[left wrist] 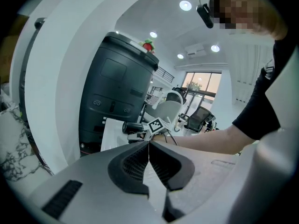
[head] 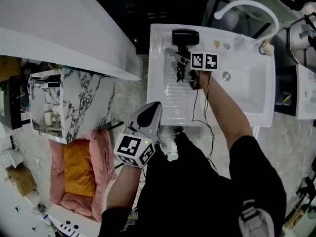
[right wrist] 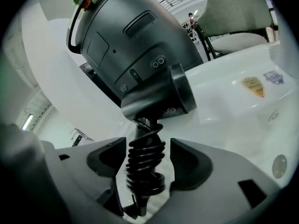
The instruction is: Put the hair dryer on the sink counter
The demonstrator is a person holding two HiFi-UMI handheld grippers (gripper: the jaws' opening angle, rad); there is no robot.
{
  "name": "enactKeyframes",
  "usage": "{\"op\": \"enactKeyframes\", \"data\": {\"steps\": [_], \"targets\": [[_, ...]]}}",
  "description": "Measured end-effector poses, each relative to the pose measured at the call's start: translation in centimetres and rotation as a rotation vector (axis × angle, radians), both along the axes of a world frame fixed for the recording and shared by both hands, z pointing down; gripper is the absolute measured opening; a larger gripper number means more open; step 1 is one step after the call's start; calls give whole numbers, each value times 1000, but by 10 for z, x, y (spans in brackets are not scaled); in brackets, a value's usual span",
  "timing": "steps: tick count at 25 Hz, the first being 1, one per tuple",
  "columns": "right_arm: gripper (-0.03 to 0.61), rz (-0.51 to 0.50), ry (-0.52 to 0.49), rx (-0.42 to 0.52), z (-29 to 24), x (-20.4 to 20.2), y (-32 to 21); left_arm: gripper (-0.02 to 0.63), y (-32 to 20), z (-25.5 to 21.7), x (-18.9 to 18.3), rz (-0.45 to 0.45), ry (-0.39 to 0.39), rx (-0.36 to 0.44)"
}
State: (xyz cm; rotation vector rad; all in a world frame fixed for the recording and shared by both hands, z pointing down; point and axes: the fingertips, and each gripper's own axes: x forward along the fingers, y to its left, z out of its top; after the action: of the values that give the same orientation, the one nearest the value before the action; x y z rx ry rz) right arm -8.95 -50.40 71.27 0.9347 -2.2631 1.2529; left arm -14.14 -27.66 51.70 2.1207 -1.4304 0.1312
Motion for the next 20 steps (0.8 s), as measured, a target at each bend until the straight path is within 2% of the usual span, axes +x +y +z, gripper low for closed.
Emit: {"op": "enactKeyframes", "data": {"steps": [7, 13, 16, 18, 20], "targets": [[290, 29, -1, 84, -49, 27, 16, 5, 11, -19, 2, 34, 8, 47], [273, 73, -29, 207, -116, 41, 40, 5, 21, -46, 2, 95, 14, 103], [188, 128, -6, 321, -157, 51, 54, 5, 30, -57, -1, 129, 14, 131], [68, 152, 10, 391, -184, 56, 67, 5, 36, -65, -3, 150, 15, 148], [-2, 149, 6, 440, -207, 55, 85, 5, 43, -74, -7, 169, 16, 166]]}}
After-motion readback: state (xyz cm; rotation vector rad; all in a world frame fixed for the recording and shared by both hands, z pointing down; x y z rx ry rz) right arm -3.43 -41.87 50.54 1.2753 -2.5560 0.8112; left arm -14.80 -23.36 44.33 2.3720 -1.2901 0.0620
